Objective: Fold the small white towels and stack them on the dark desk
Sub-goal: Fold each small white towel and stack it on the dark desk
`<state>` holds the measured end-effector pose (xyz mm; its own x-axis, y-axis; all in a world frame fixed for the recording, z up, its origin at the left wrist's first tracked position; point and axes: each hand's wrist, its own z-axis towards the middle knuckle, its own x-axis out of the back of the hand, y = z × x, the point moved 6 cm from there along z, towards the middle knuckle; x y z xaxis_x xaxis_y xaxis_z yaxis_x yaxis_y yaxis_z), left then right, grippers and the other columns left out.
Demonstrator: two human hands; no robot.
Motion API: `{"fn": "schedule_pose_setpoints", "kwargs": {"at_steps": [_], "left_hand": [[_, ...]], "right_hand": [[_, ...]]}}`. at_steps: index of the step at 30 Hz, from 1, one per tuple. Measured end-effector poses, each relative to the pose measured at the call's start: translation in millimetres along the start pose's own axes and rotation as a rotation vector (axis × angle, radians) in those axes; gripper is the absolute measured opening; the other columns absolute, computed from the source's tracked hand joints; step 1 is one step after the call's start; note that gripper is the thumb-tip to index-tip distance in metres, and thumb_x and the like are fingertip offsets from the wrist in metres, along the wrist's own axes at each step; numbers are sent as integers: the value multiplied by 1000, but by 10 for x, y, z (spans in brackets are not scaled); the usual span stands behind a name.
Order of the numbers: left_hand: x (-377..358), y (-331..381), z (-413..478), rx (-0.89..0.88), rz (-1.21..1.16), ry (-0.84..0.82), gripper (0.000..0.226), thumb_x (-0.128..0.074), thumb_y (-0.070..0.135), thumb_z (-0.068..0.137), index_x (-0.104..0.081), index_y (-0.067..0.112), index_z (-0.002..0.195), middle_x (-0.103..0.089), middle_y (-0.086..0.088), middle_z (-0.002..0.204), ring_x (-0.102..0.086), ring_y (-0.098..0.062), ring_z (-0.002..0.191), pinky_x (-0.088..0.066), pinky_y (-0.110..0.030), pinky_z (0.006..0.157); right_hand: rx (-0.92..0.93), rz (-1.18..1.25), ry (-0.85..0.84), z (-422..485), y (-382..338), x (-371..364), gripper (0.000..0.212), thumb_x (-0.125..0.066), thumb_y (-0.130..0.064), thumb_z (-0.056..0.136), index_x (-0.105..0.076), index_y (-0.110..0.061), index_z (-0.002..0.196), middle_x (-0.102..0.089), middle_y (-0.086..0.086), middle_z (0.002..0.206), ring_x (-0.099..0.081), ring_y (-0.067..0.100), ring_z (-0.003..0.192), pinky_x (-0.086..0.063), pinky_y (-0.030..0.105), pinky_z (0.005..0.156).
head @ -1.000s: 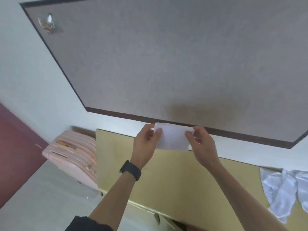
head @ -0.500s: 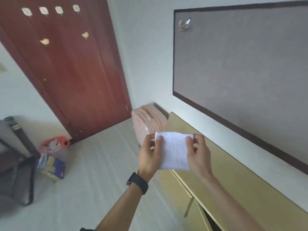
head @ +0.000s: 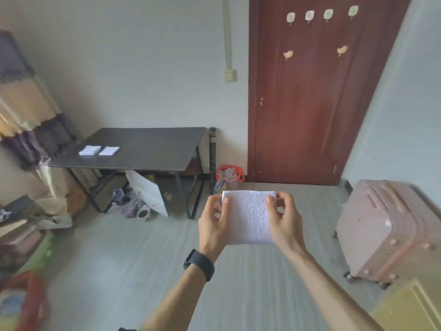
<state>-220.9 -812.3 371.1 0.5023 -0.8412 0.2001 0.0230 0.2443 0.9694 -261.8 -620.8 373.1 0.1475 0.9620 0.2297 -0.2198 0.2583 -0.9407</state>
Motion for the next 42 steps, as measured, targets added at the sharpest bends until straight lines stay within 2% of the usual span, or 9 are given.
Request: {"fn": "schedule_pose_setpoints", "kwargs": {"at_steps": [3,5,8,11,17,25,30,35,42], "left_hand": [[920,-166,570,4,23,105,19,-54,45,96,-62,32,86,-44,17,56,-44,-5,55,-38,-16,54],[1464,-293,913,23,27,178,19,-54,46,96,-62,31,87,-42,16,56,-43,-7,55,-38,-20,56],[2132,-435,1393,30,42,264,17,-55,48,95,-61,34,89,-46,15,57,-46,-6,55,-40,-24,58],[2654,-574,1852,32,34,347,18,-56,46,96,-61,31,89,-48,14,58,-45,-3,53,-37,-20,54],[3420,-823,2919,35,70,459,19,-56,47,96,-60,31,88,-48,14,58,-45,-5,53,-36,-19,51],[4244,-1202,4366,87,94,597,19,-57,45,96,-62,29,88,-52,6,64,-46,-6,55,-37,-13,49],[4839,-1608,5129,161,104,684,21,-56,49,95,-63,30,88,-51,8,63,-46,-6,57,-38,-20,55],[5458,-2114,5943,196,104,715,23,-56,47,95,-62,27,86,-48,9,60,-43,-6,53,-33,-15,48],[6364,-2751,7439,211,110,612,24,-57,47,95,-63,26,86,-45,9,60,-40,-6,54,-33,-14,49]], "right_hand": [[46,40,-98,115,-343,-1099,8,-54,-33,100,-55,-25,102,-62,-9,87,-56,2,70,-41,10,62],[85,57,-154,188,-576,-1747,9,-55,-31,100,-56,-22,103,-62,-8,87,-56,1,74,-40,9,64],[145,52,-204,346,-854,-2589,10,-55,-29,99,-57,-19,103,-62,-12,87,-56,-4,77,-40,11,66],[194,50,-254,557,-1067,-3340,11,-55,-31,99,-57,-21,102,-62,-13,84,-57,0,75,-43,17,66],[220,120,-382,1149,-1301,-4700,13,-54,-32,100,-57,-20,104,-64,-10,90,-57,1,80,-40,7,66],[219,190,-537,2044,-1398,-6550,13,-53,-32,100,-55,-20,104,-62,-10,95,-57,1,80,-42,9,66],[211,178,-654,2391,-1418,-7728,12,-52,-33,100,-54,-21,103,-63,-11,98,-57,3,83,-44,15,67],[208,156,-700,2676,-1404,-8910,11,-52,-33,100,-54,-22,103,-63,-12,92,-57,1,84,-44,12,66],[125,120,-638,3184,-1377,-10506,11,-53,-34,100,-55,-23,101,-64,-10,92,-58,1,80,-43,11,66]]}}
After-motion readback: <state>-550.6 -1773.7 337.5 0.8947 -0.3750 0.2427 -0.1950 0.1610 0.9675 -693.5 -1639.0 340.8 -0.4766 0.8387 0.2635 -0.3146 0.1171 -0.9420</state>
